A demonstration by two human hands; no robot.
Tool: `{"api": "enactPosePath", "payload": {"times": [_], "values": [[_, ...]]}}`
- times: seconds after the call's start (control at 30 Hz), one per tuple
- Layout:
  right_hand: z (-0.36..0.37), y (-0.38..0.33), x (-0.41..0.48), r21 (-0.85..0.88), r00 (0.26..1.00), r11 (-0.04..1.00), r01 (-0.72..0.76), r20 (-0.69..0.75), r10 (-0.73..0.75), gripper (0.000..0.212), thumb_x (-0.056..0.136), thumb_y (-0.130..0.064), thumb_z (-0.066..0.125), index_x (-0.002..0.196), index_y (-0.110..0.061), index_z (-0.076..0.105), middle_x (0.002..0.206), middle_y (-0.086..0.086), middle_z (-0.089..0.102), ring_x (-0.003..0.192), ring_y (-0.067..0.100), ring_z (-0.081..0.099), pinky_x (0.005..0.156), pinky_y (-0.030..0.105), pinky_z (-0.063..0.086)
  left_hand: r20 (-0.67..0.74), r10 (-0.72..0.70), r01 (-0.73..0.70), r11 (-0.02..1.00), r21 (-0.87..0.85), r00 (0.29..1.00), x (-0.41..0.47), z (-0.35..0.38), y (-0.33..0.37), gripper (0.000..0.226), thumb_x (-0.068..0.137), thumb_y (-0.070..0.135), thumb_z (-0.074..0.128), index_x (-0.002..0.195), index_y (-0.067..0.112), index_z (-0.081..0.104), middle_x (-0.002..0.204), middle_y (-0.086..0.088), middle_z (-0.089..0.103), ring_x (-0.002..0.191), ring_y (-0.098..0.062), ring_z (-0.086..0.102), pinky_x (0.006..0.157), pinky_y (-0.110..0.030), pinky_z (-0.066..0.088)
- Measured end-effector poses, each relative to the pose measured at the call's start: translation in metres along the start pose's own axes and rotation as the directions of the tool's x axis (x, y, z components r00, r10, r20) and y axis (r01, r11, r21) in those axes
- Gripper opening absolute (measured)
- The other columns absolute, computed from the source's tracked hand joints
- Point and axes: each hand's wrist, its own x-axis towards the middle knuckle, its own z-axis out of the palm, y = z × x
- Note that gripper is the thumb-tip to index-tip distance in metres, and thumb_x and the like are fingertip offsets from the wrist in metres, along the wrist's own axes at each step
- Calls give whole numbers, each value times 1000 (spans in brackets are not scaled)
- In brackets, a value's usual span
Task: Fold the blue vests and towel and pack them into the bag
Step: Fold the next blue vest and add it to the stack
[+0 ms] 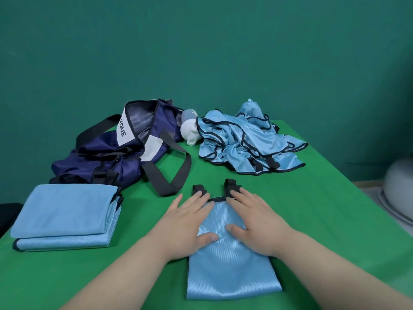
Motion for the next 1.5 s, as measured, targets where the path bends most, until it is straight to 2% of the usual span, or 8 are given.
{"api": "enactPosePath", "payload": {"times": [0.17, 0.7, 0.9, 1.0, 1.07, 1.17, 1.3, 1.5], "values": [[3, 9, 8, -67, 996, 998, -17, 83, 23, 83, 97, -67, 29, 160, -25, -3, 167, -8, -6, 154, 12, -8, 125, 38, -3, 54, -18, 21, 998, -62, 998, 11, 2, -11, 115, 66, 92, 13, 159, 27, -7, 165, 13, -14, 149, -1, -18, 124, -39, -7], [9, 6, -5, -31, 992, 999, 21, 123, -17, 100, 77, -81, 3, 160, -26, -5, 167, -9, -7, 152, 7, -10, 124, 33, -8, 74, -13, 14, 1000, -25, 997, -6, 12, -8, 123, 64, 96, 13, 157, 22, -15, 164, 10, -18, 149, -5, -21, 124, -40, -8], [2, 11, 6, 80, 980, 995, -54, 195, 38, 74, 99, -64, 23, 160, -31, -4, 166, -14, -12, 150, 5, -18, 124, 34, -7, 57, -72, 77, 993, -86, 996, 2, 6, -13, 115, 62, 94, -14, 157, 29, -14, 162, 2, -27, 147, -9, -29, 124, -44, -8], [-7, 8, 3, 131, 981, 988, -84, 186, 59, 71, 102, -60, 23, 159, -30, -6, 165, -14, -15, 149, 8, -23, 124, 37, -7, -42, -94, 90, 991, -97, 995, -5, -8, -3, 98, 77, 84, -4, 157, 27, -14, 160, 2, -32, 146, -10, -31, 124, -44, -8], [-9, 1, -5, 141, 993, 987, -80, 95, 67, 71, 101, -61, 22, 160, -29, -4, 165, -12, -13, 150, 9, -23, 125, 40, -4, -150, -30, 21, 998, -64, 988, -16, -8, 11, 85, 88, 69, 6, 158, 23, -4, 164, 1, -21, 151, -13, -20, 125, -41, -3], [-3, -18, -24, 105, 1000, 994, -10, 30, 7, 83, 90, -69, 3, 160, -24, 7, 167, -10, -4, 152, 10, -16, 126, 41, 1, -262, 85, -65, 994, 88, 961, -29, 6, 31, 71, 97, 56, 25, 153, 13, 36, 162, -6, 28, 151, -17, 19, 119, -48, 26], [10, -26, -35, -7, 988, 1000, 10, 154, -9, 87, 83, -63, -2, 160, -23, 0, 167, -8, -14, 151, 12, -20, 125, 40, -7, 10, -17, 17, 1000, -1, 1000, -31, 16, 33, 90, 85, 67, 5, 160, 18, -2, 165, 3, -18, 150, -12, -22, 123, -42, -11], [8, -19, -29, -104, 983, 994, 20, 182, -1, 84, 90, -67, 10, 159, -24, -12, 163, -8, -25, 148, 11, -28, 124, 43, -9, 70, -40, 41, 999, -18, 997, -27, 14, 19, 112, 73, 92, 25, 158, 28, -9, 159, 7, -31, 146, -9, -31, 123, -45, -8]]}}
